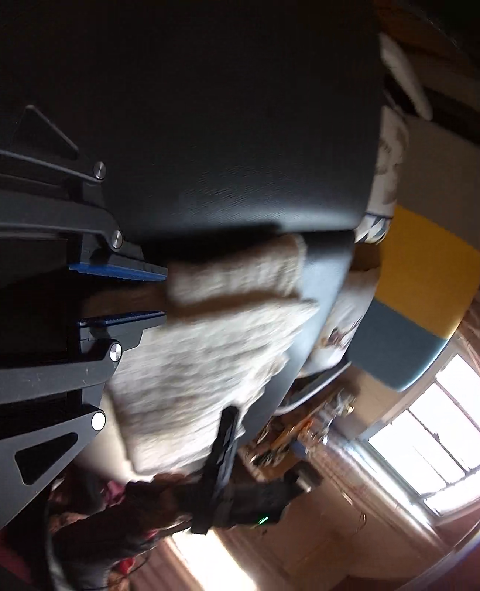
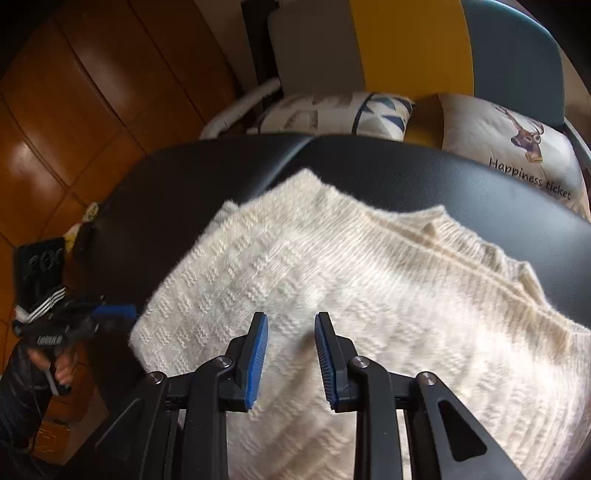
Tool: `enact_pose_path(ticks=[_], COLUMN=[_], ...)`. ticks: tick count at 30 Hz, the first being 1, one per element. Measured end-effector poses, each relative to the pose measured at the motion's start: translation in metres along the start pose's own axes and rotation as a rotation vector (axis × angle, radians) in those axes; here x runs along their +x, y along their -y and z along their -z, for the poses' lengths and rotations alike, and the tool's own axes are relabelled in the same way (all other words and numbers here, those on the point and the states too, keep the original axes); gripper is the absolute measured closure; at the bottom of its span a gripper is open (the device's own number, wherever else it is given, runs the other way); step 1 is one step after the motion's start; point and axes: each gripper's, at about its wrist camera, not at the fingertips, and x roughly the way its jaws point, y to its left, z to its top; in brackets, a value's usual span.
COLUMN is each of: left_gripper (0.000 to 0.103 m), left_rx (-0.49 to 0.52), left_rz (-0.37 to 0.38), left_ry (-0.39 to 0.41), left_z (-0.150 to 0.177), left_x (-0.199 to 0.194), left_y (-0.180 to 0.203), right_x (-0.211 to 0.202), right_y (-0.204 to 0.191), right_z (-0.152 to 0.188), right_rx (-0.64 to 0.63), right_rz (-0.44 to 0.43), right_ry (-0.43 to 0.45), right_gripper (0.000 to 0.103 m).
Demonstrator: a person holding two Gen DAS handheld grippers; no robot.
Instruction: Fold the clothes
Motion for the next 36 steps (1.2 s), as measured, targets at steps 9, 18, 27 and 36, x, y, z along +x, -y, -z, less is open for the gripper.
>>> enact_pose_path(ticks=[9, 18, 27, 36], left_gripper=[0.087, 0.096, 0.097, 0.090], left_rx=[0.029, 0.015, -0.056, -0.049], left_rz=[0.135, 0.164, 0.195, 0.148], left_ry=[-0.022, -0.138, -0.194, -0.090], left_z=[0.011, 0.018, 0.048, 0.029], left_x=[0.013, 0.028, 0.011, -0.031], left_y=[0.008, 0.000, 0.011, 0.028], right_x=[0.002, 0.003, -0.007, -0.052], right_y=[0.012, 0.015, 0.026, 0.053], right_z=[0.009, 0.014, 0.041, 0.071], right_rx=[0.073, 0.029, 0.090, 0.207], right_rz=[0.007, 0.087, -0.086, -0.102], right_ry=[-0.033, -0.056, -0.070, 0.055], right_gripper=[0.077, 0.077, 0.077, 0.076])
